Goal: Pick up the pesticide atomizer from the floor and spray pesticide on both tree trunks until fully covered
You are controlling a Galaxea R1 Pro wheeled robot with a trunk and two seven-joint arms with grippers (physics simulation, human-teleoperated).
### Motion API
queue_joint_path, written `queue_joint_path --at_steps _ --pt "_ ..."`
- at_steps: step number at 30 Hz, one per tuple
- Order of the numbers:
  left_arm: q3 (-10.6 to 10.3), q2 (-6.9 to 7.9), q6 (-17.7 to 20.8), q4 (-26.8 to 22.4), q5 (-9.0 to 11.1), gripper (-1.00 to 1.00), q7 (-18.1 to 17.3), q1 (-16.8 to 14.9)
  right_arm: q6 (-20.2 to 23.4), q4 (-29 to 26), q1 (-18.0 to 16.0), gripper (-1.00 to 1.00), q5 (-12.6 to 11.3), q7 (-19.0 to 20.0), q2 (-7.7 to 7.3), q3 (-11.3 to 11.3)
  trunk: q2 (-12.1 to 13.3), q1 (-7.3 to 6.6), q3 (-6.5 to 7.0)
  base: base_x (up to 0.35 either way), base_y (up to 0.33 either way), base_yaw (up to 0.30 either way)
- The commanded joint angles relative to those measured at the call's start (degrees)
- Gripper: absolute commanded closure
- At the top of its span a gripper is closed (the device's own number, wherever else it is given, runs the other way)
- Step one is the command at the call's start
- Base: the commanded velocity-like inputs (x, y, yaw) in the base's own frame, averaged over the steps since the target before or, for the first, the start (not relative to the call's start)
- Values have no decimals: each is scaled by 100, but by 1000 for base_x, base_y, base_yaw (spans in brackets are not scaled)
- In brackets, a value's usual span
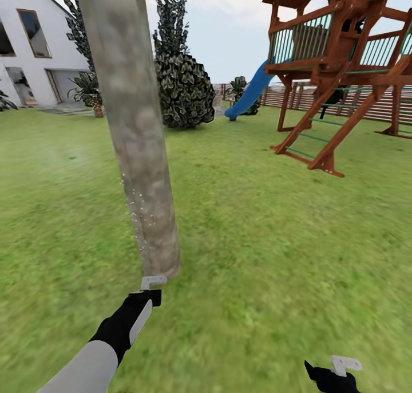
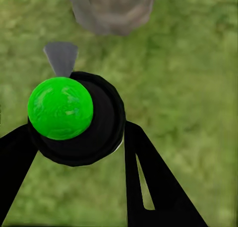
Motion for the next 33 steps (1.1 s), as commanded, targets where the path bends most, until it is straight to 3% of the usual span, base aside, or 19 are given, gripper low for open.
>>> queue_joint_path --at_steps 1,14,22,33 --pt "0 0 0 0 -3 100 0 0 0 0 0 -100 0 0 0 0 0 0 0 103 -263 277" --pt "3 1 1 -1 -11 100 0 0 0 0 0 -100 0 0 0 0 0 0 0 129 -263 274" --pt "27 20 16 -19 -25 100 -6 0 0 0 0 -100 0 0 0 0 0 0 0 151 -261 42" --pt "13 45 -1 9 -29 100 9 0 0 0 0 -100 0 0 0 0 0 0 0 261 -179 267"
